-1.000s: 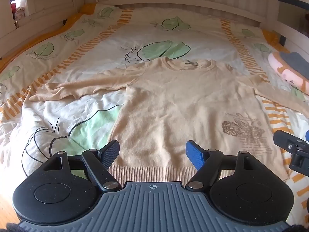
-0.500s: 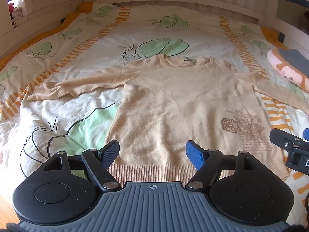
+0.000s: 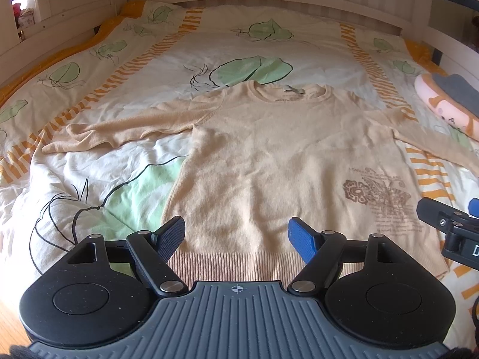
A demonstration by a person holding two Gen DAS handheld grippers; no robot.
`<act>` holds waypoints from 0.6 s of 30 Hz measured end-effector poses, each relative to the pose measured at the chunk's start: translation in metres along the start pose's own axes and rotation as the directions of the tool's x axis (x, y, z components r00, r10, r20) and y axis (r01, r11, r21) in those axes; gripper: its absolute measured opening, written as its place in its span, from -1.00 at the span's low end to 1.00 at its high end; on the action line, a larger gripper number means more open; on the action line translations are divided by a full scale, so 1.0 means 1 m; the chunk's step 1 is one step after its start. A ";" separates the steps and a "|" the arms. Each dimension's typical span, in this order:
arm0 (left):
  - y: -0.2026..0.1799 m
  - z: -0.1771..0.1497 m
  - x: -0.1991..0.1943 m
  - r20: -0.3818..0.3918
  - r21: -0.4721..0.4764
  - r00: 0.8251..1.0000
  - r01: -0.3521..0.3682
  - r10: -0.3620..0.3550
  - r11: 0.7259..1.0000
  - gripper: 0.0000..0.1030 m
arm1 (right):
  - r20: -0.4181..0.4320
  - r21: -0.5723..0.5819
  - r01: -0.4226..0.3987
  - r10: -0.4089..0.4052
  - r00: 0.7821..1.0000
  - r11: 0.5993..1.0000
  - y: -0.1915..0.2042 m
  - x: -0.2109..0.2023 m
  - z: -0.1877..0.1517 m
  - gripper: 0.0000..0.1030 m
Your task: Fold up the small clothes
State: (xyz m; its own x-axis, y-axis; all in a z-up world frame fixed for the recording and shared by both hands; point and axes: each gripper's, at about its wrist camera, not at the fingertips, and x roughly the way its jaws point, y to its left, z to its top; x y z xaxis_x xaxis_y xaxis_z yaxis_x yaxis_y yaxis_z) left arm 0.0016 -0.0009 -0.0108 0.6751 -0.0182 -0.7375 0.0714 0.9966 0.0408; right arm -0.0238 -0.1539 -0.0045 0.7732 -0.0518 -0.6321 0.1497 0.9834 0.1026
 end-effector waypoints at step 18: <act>0.000 0.000 0.000 -0.002 0.002 1.000 0.001 -0.001 1.000 0.46 | -0.003 -0.002 -0.002 0.002 1.000 1.000 0.000 0.001 0.000 0.88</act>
State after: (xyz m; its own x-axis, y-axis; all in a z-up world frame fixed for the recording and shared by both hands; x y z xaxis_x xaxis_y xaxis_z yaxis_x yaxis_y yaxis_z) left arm 0.0013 -0.0013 -0.0110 0.6738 -0.0192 -0.7387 0.0736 0.9964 0.0412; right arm -0.0233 -0.1540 -0.0047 0.7718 -0.0494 -0.6340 0.1470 0.9838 0.1024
